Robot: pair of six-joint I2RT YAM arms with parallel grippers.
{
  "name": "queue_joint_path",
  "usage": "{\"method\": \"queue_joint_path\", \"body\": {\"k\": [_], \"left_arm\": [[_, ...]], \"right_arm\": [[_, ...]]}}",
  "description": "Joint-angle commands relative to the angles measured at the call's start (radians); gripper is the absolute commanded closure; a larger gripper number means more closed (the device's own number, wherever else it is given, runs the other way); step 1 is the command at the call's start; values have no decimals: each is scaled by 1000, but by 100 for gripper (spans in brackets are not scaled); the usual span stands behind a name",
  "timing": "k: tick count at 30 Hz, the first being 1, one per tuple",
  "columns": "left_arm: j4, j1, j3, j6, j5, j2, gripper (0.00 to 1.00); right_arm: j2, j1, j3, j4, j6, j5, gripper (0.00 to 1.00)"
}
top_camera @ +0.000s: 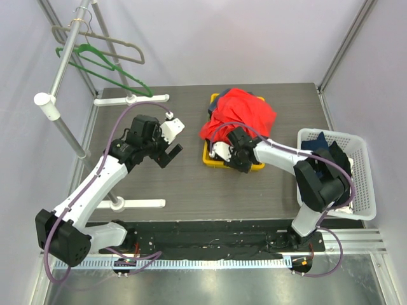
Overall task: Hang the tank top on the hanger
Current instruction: Move the bin to the corner of the board.
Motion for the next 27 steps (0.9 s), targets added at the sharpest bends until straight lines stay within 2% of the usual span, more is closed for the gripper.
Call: {"method": "queue_joint_path", "body": {"k": [1, 14, 27], "left_arm": [[16, 7, 17, 4, 11, 10, 0], [22, 9, 21, 5, 14, 22, 0], [27, 7, 18, -4, 27, 25, 0]], "right_arm": [[52, -104, 95, -36, -39, 71, 71], [153, -317, 254, -78, -201, 147, 71], [243, -405, 342, -18, -397, 308, 67]]}}
